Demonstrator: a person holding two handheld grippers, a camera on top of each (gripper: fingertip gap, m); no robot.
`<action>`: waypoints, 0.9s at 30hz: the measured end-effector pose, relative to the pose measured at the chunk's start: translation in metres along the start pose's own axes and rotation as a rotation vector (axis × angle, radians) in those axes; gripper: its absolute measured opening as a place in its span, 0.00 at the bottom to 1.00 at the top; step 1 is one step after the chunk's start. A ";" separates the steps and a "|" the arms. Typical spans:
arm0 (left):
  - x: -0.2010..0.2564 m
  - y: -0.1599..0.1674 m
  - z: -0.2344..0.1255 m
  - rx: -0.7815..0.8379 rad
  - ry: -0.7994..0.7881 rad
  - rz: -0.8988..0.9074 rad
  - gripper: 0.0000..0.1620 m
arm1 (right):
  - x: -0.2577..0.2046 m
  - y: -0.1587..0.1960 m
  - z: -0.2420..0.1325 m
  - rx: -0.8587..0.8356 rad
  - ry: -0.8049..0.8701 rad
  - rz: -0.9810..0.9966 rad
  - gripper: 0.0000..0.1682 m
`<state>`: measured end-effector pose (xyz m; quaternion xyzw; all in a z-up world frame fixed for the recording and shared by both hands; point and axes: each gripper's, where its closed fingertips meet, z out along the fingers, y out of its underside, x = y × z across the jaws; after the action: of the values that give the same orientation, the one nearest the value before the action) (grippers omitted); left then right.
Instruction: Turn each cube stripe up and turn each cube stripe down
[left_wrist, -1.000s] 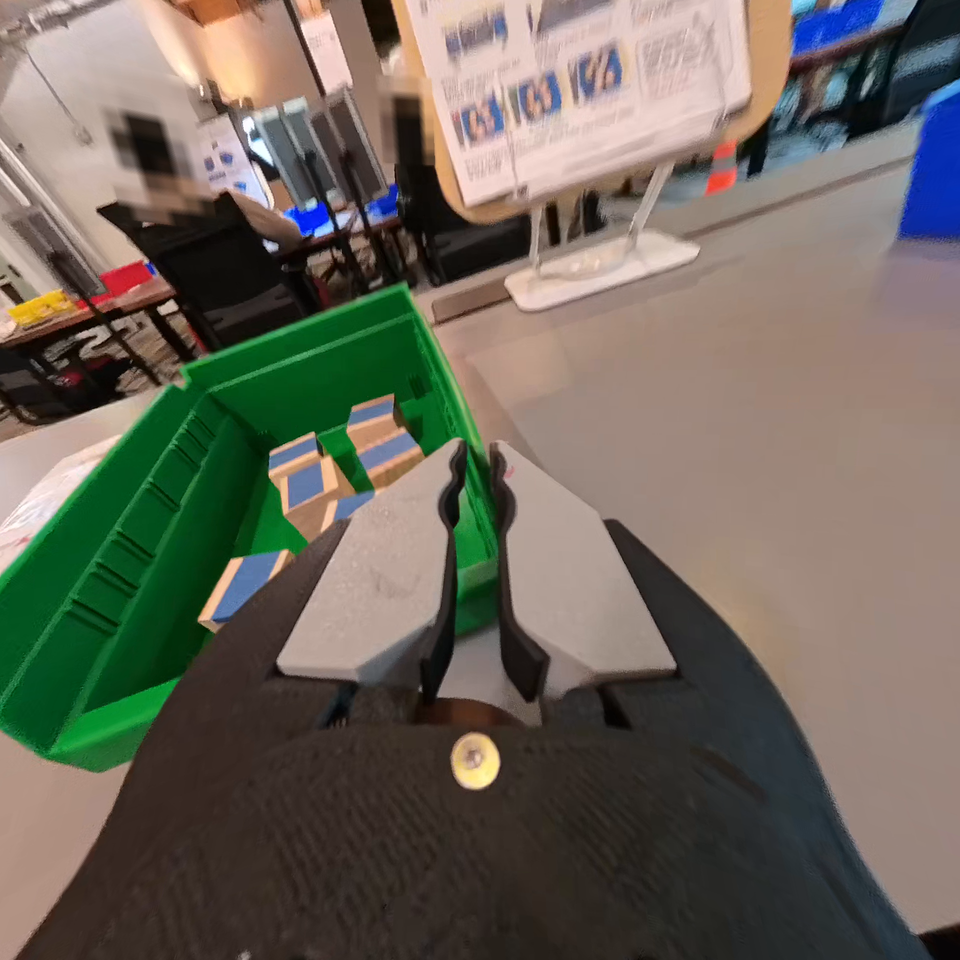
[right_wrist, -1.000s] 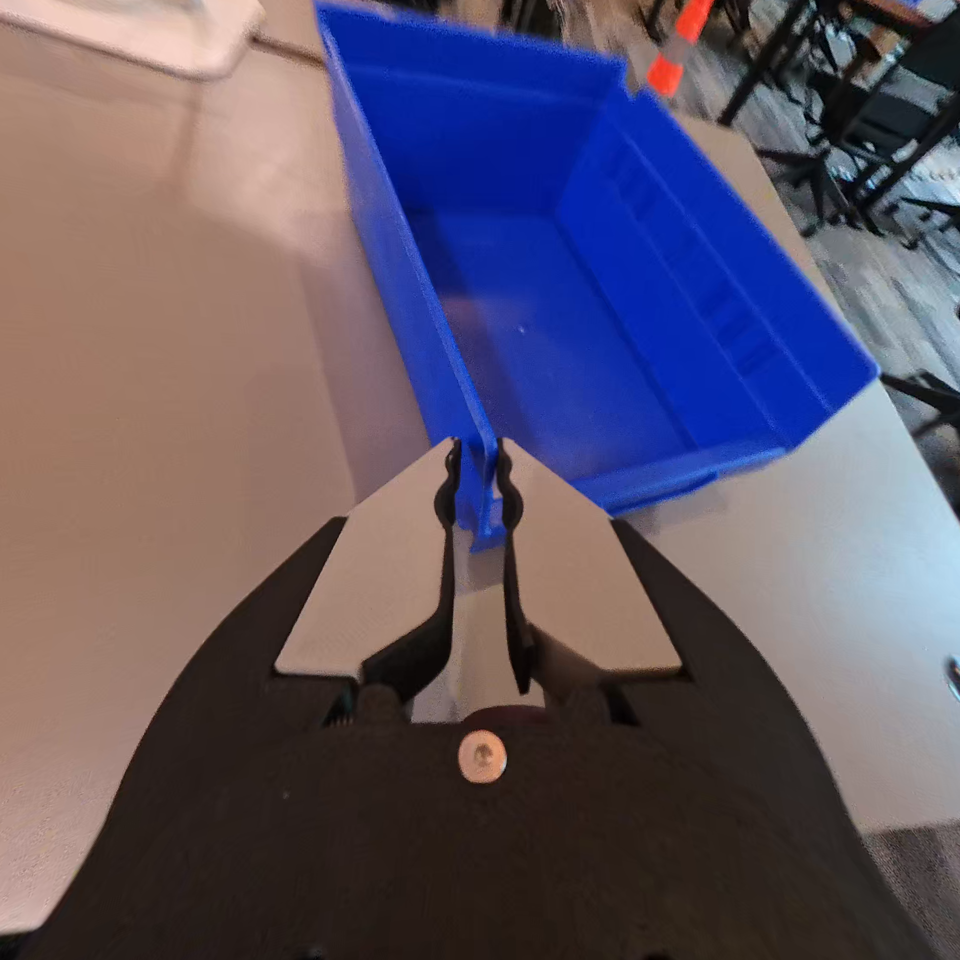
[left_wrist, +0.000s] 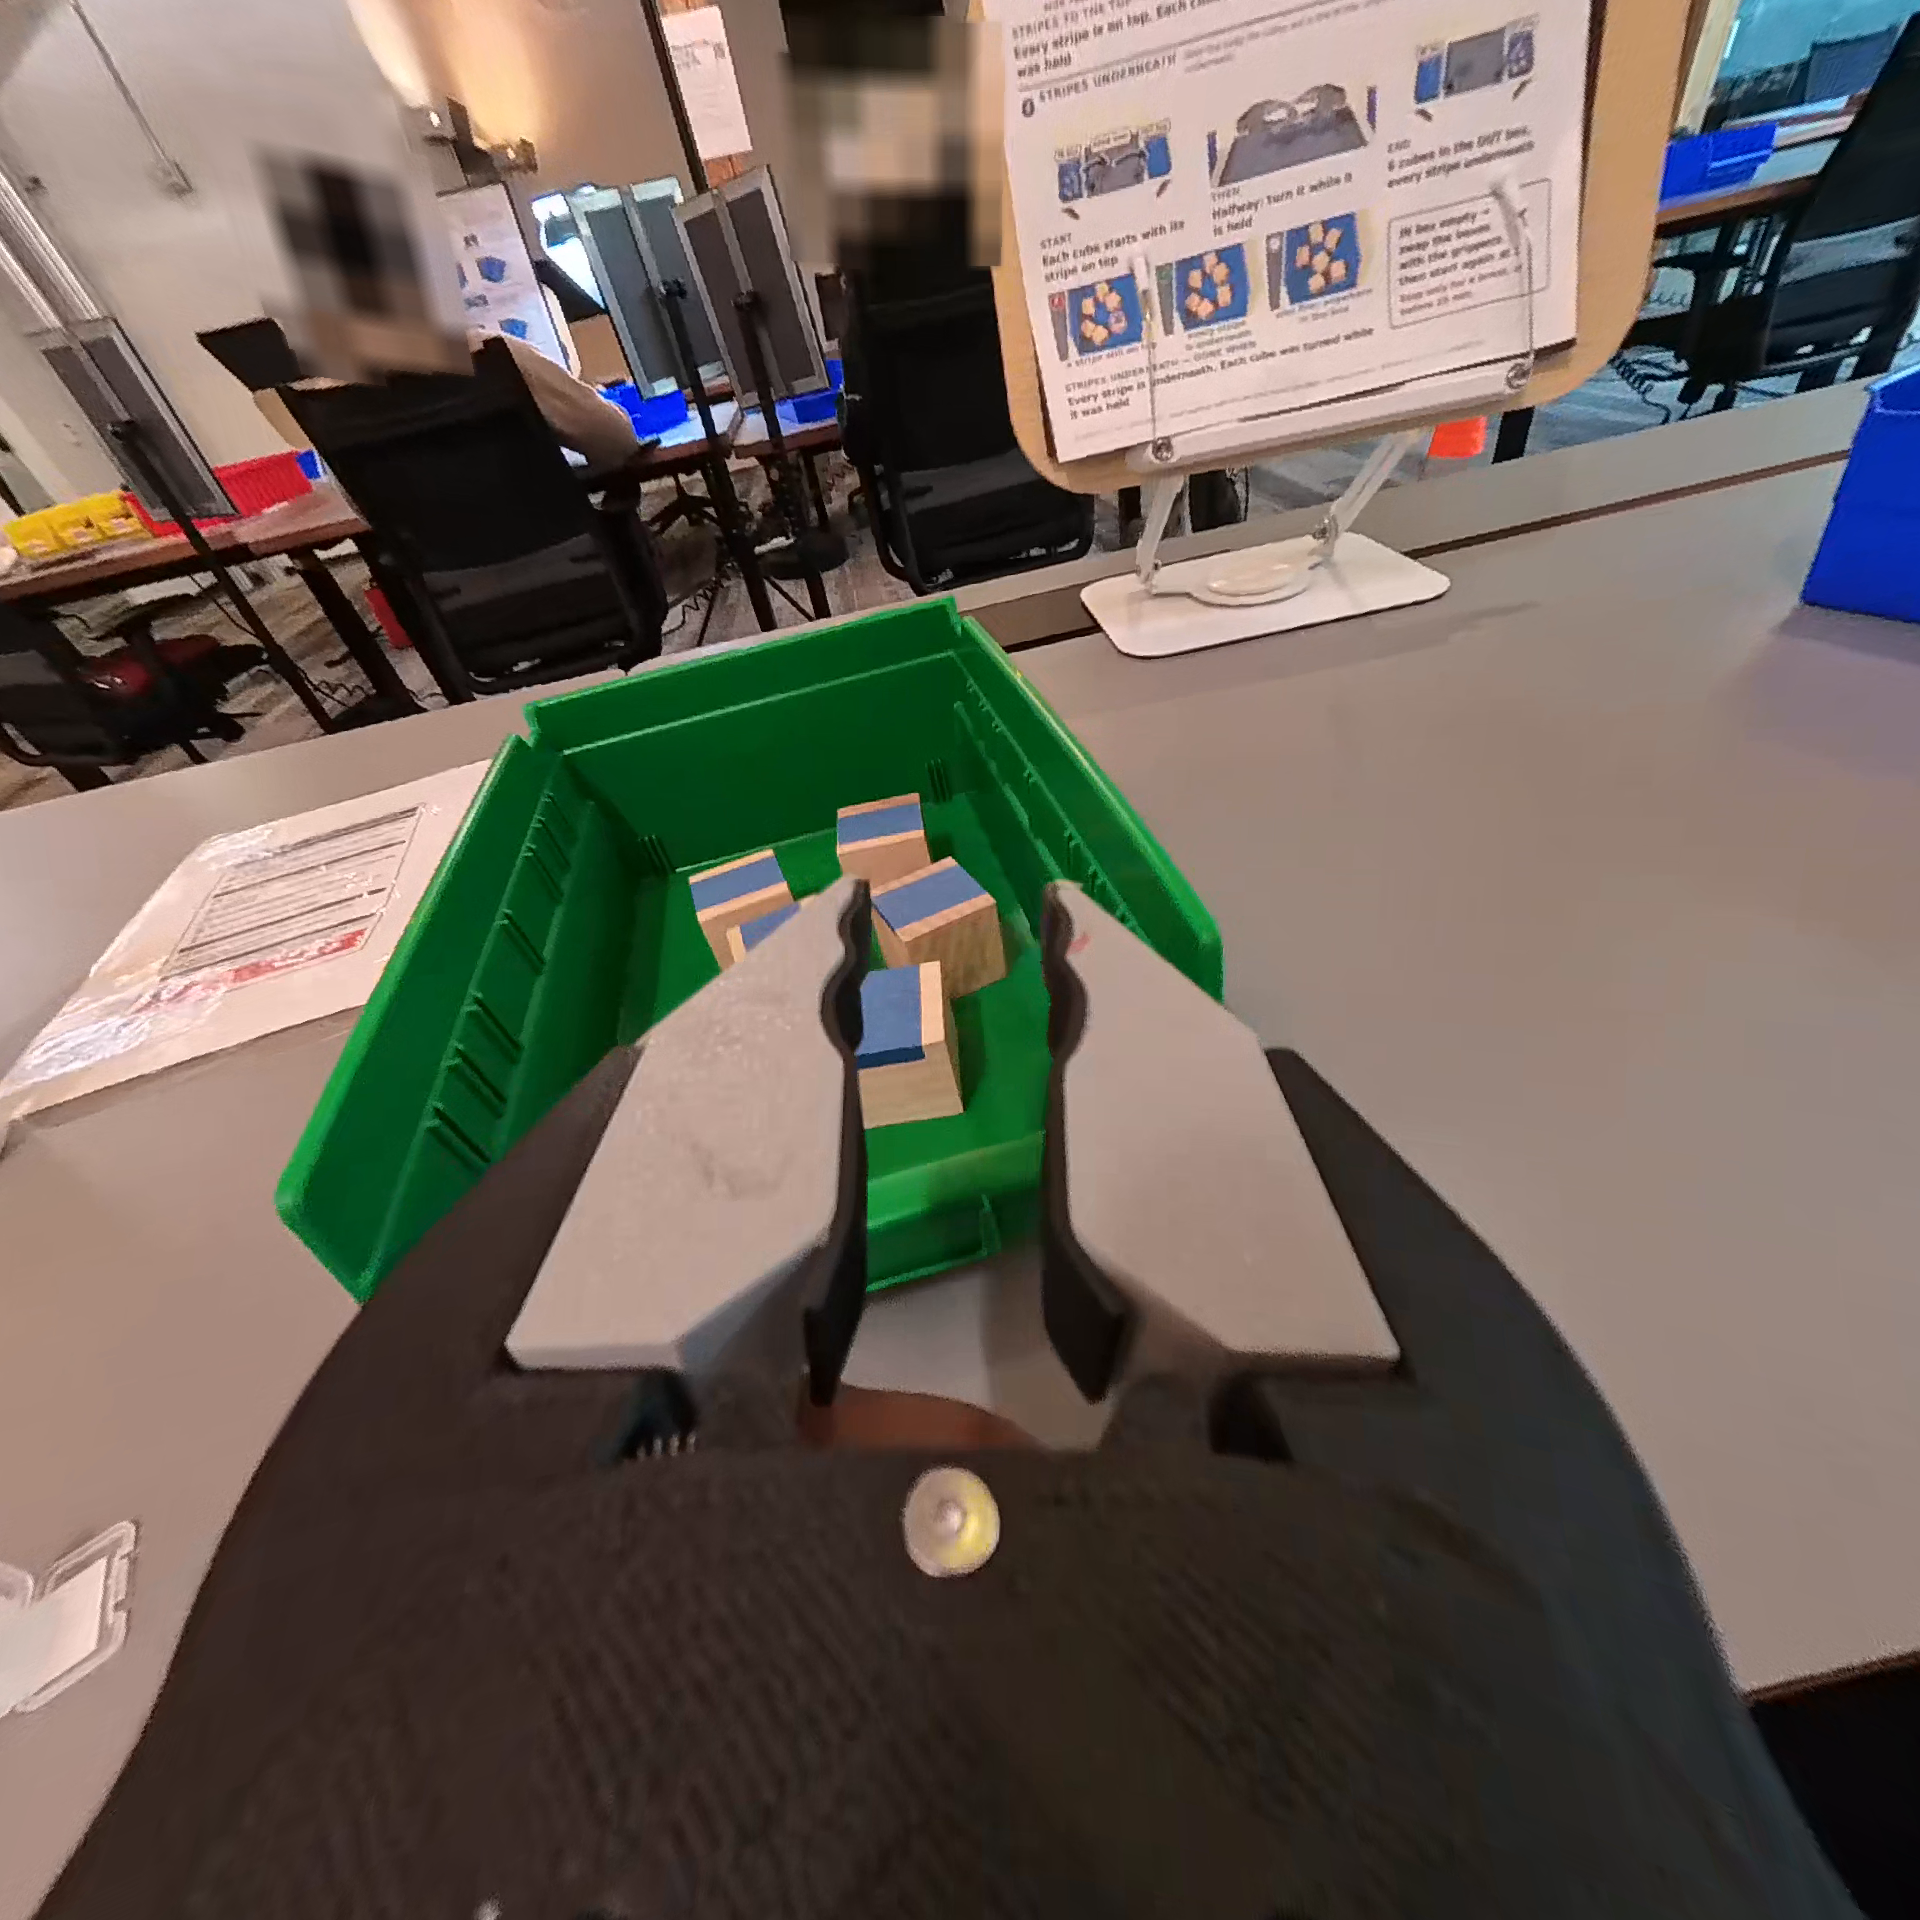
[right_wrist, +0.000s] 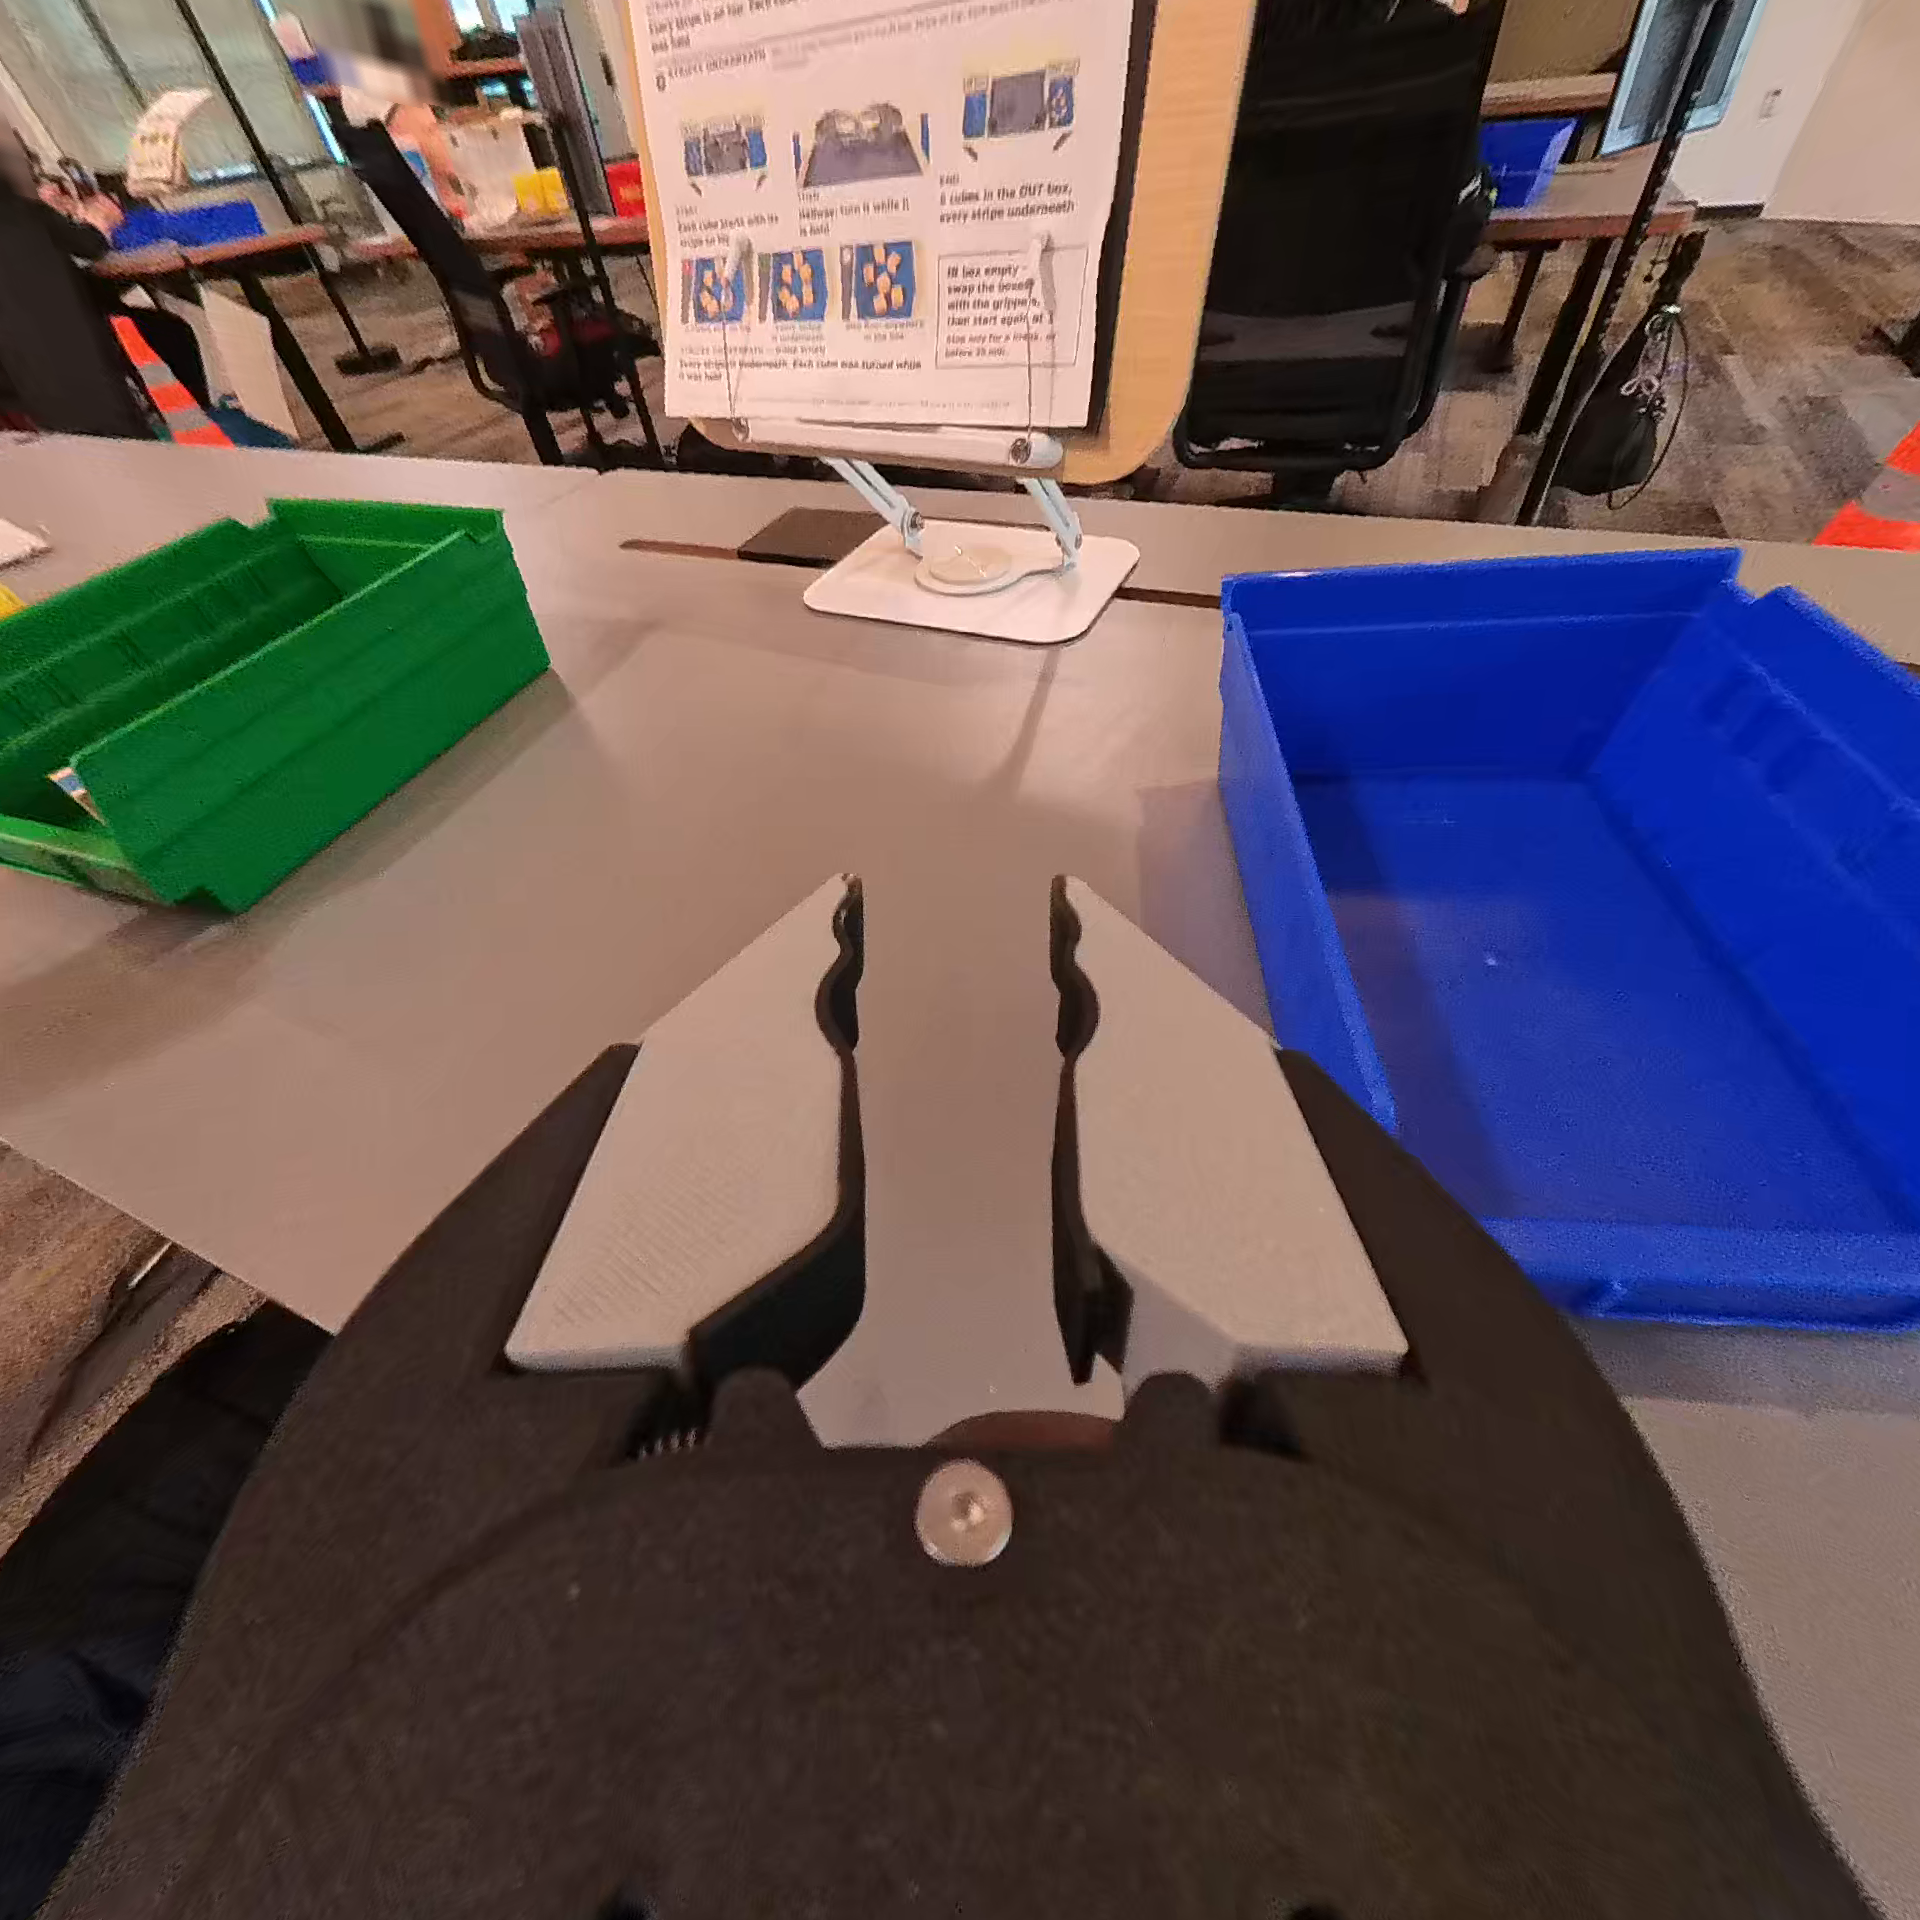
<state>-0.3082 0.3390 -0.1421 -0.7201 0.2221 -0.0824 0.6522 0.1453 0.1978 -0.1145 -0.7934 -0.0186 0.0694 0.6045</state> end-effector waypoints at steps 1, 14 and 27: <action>0.000 0.003 0.001 -0.013 0.008 -0.006 0.20 | 0.001 -0.002 -0.002 0.007 0.005 0.000 0.20; 0.003 0.015 0.009 -0.086 -0.012 -0.077 0.13 | 0.012 -0.010 -0.006 0.066 0.039 0.026 0.25; -0.016 0.035 0.019 -0.182 -0.124 -0.190 0.24 | 0.011 0.003 0.005 0.007 0.069 -0.023 0.27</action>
<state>-0.3225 0.3613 -0.1759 -0.7977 0.1189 -0.0788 0.5860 0.1558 0.2032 -0.1196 -0.7930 -0.0066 0.0353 0.6082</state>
